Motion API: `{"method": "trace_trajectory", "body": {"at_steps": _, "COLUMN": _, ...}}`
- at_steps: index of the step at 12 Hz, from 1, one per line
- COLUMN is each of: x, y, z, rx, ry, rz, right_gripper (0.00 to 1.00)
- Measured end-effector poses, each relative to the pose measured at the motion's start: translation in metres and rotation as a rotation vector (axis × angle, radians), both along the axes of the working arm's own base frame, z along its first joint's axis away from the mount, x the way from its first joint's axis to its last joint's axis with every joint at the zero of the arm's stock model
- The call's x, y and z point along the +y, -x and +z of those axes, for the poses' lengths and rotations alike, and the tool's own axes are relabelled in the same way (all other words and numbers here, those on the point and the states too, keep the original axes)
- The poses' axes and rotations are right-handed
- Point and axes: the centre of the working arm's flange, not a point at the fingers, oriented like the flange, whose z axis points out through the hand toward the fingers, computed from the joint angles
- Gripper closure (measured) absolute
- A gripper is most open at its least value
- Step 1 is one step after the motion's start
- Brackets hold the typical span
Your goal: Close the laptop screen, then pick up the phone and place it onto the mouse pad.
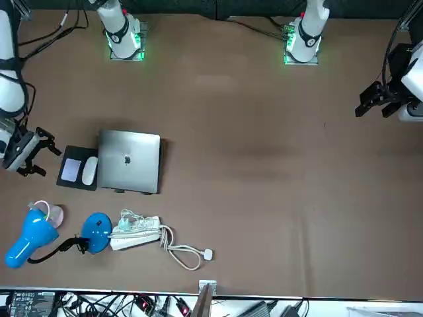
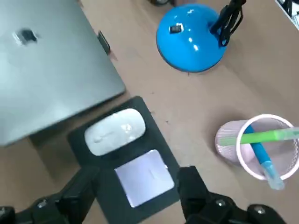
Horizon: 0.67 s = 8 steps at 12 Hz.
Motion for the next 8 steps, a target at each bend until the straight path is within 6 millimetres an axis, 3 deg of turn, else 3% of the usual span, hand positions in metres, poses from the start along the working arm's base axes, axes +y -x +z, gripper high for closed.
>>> {"method": "trace_trajectory", "body": {"at_steps": 8, "x": 0.006, "y": -0.023, "z": 0.078, "rx": 0.117, "ry": -0.059, "rz": -0.293, "right_gripper": 0.00}}
